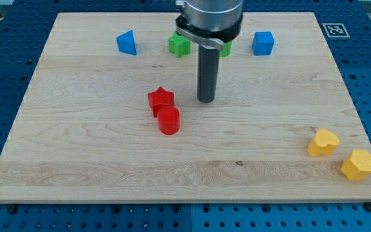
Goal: Place the yellow hexagon below the red circle
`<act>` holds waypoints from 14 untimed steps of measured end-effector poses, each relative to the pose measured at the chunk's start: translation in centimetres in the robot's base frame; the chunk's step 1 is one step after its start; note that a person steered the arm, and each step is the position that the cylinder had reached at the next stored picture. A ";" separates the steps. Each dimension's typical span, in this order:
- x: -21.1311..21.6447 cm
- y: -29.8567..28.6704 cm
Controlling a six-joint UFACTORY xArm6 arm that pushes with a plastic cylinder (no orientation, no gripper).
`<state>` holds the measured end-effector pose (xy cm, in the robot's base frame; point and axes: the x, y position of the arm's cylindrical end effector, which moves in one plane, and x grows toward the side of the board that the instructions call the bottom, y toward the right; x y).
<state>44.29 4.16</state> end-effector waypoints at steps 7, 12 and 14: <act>13.9 28.7; 14.1 21.0; 14.1 14.9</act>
<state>58.41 19.11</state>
